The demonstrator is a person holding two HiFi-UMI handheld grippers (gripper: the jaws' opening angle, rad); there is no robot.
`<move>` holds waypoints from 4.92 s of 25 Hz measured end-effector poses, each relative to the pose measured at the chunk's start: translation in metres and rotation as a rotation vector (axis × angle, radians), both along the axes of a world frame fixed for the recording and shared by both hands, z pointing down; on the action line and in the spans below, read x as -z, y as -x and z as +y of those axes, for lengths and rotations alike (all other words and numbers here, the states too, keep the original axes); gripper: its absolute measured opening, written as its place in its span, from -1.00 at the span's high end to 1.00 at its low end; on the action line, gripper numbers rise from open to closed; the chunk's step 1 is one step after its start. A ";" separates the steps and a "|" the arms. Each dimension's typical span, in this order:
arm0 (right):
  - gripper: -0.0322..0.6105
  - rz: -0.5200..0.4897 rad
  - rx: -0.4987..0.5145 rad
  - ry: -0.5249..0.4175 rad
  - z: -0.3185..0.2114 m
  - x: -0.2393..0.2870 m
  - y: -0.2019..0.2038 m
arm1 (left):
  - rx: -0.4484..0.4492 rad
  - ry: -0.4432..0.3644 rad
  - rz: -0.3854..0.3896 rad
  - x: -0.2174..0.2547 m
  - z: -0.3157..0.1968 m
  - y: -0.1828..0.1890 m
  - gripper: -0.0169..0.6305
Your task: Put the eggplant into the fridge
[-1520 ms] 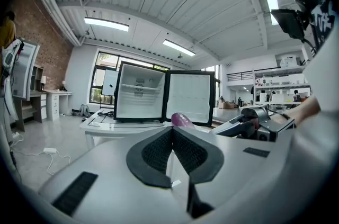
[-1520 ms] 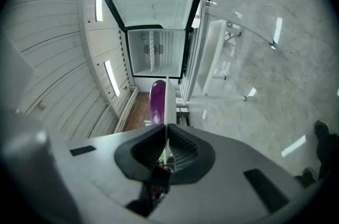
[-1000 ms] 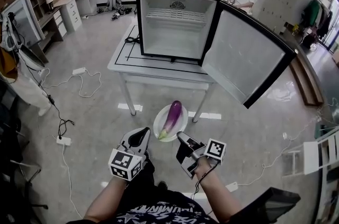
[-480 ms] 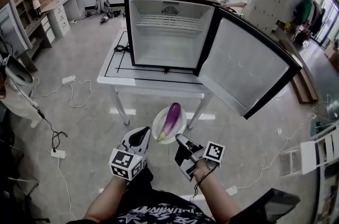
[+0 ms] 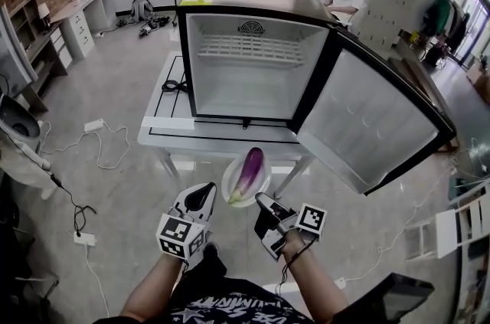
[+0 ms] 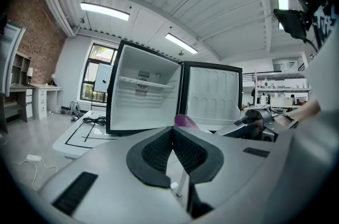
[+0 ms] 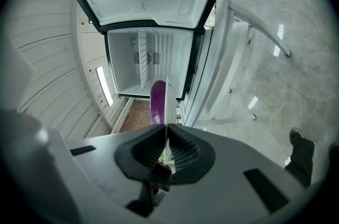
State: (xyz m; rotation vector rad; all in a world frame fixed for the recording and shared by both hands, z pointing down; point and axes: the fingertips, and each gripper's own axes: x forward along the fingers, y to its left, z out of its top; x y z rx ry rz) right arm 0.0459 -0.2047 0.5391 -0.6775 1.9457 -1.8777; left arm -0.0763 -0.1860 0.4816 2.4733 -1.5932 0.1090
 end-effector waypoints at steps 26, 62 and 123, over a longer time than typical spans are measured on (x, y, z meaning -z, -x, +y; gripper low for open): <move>0.83 0.002 -0.110 -0.016 -0.116 0.009 0.079 | -0.032 -0.016 0.017 0.006 -0.110 0.107 0.92; 0.83 0.032 0.058 0.012 -0.328 -0.020 0.099 | 0.121 0.017 -0.029 -0.020 -0.296 0.105 0.92; 0.67 0.364 0.118 0.027 -0.399 -0.064 0.111 | 0.085 0.040 -0.008 -0.041 -0.333 0.086 0.92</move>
